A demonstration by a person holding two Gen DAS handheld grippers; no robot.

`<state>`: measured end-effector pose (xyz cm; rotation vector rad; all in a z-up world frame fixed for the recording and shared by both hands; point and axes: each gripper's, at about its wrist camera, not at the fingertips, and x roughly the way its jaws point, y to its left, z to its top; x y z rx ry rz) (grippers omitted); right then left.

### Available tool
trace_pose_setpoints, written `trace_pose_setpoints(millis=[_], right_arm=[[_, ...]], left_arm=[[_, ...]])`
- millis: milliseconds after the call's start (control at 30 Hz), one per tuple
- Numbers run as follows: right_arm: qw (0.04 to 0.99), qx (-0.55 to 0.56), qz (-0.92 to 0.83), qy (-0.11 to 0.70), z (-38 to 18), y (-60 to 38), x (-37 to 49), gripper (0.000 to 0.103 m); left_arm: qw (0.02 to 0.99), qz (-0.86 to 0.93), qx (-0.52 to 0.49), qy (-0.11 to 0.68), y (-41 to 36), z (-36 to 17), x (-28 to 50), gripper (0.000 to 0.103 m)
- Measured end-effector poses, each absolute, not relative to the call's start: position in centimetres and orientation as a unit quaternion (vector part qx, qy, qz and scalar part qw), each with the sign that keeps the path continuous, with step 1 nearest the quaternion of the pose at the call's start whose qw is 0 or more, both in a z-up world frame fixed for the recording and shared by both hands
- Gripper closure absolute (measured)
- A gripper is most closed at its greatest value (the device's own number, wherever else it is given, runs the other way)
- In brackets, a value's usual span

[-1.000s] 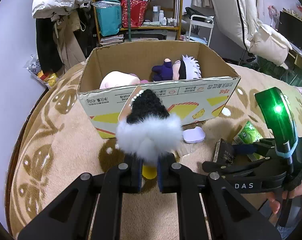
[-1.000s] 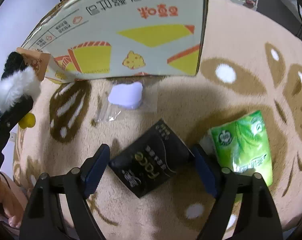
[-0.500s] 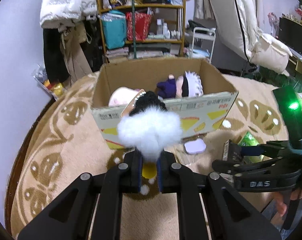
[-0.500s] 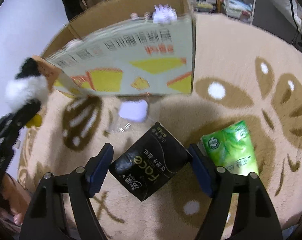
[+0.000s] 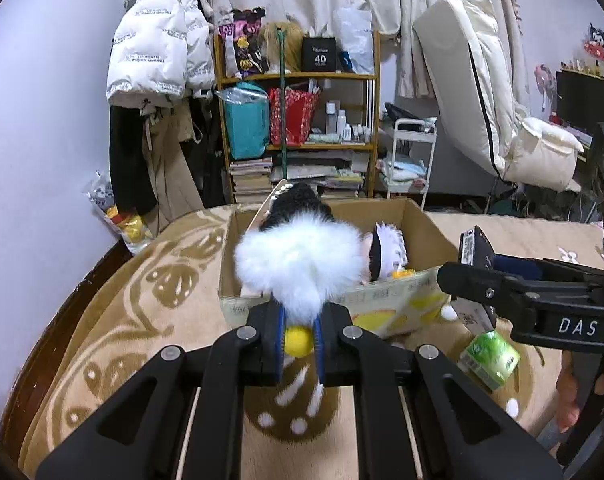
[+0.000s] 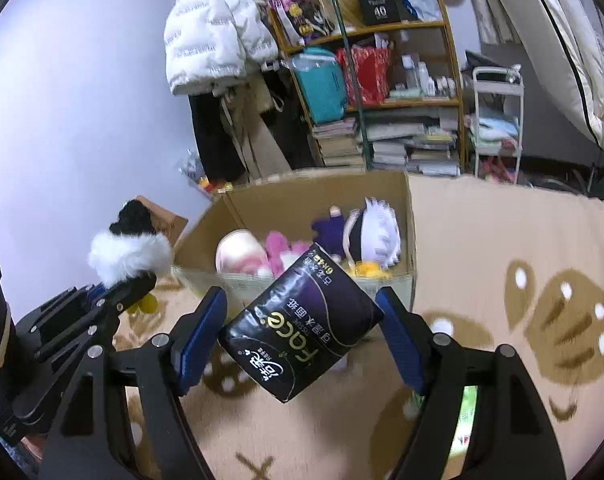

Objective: Organize soft objects
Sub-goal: 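Release the white plush into the box with the left tool while the right tool drops the tissue pack in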

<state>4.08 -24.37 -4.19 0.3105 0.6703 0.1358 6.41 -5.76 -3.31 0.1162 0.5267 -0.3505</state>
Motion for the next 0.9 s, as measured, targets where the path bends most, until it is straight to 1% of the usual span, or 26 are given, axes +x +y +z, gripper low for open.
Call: trace_pose_setpoints(millis=[200,333,533,667,800,900], right_arm=[[0.938,0.142,0.062,0.311,-2.8,-25.1,7.2,0.023],[0.938,0.140,0.063,0.310,-2.9,-25.6,8.9,0.023],[0.923,0.184,0.078,0.328,-4.4,-26.7,11.3,0.022],[0.916,0.202,0.079,0.336,-5.6,-27.3,12.3,0.021],[0.913,0.214,0.082,0.338,-6.4,-27.7,12.3,0.021],[0.911,0.213,0.080,0.343,-6.6,-27.7,12.3,0.021]], left_arm=[[0.951,-0.165,0.060,0.255,-6.1,-2.6,9.0,0.092],[0.950,-0.163,0.064,0.259,-6.5,-2.5,11.1,0.092],[0.947,-0.141,0.071,0.280,-6.8,-3.4,13.7,0.088],[0.939,-0.133,0.062,0.311,-6.5,-4.8,15.1,0.086],[0.936,-0.134,0.055,0.322,-6.4,-5.7,15.3,0.085],[0.935,-0.134,0.065,0.320,-6.7,-5.8,15.0,0.080]])
